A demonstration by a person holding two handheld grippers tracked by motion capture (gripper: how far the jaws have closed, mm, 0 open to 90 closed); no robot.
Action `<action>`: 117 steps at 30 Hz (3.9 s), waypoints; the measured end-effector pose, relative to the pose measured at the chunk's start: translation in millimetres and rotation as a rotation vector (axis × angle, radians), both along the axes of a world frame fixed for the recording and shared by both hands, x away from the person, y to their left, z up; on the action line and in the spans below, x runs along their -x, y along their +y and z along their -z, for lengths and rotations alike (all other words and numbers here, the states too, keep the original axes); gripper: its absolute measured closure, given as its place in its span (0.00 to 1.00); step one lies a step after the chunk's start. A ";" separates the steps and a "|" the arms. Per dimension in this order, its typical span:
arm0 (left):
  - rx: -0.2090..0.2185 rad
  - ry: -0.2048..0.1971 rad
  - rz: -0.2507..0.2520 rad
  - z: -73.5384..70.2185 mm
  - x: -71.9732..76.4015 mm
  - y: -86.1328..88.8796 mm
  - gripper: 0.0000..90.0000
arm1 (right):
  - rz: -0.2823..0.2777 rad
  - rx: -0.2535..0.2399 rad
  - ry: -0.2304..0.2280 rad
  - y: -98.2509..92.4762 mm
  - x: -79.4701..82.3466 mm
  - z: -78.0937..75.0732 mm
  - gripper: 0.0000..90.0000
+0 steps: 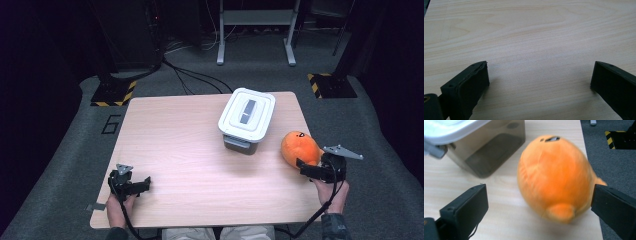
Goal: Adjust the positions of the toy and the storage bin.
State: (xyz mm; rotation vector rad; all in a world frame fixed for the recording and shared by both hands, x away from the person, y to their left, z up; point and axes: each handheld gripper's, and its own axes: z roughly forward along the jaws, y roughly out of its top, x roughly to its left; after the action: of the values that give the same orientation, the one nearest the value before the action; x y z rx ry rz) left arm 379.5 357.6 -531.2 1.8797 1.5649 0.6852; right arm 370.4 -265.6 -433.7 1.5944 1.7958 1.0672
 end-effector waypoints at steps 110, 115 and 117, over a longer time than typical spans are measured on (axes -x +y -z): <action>0.136 -0.022 0.413 -135.4 -144.9 -157.6 0.00 | 0.046 0.138 0.144 4.5 5.2 96.0 0.00; 0.140 -0.026 0.424 -139.8 -151.0 -168.4 0.00 | 0.049 0.136 0.141 4.0 5.3 95.8 0.01; 0.135 -0.024 0.429 -142.5 -154.5 -173.8 0.00 | 0.051 0.136 0.143 3.9 5.4 95.6 0.01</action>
State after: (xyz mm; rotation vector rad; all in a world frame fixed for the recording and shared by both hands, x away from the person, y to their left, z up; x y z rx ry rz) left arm 534.0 183.8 -388.7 2.0034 1.1059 0.3975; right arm 364.9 -261.8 -529.3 1.6600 1.8666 0.8078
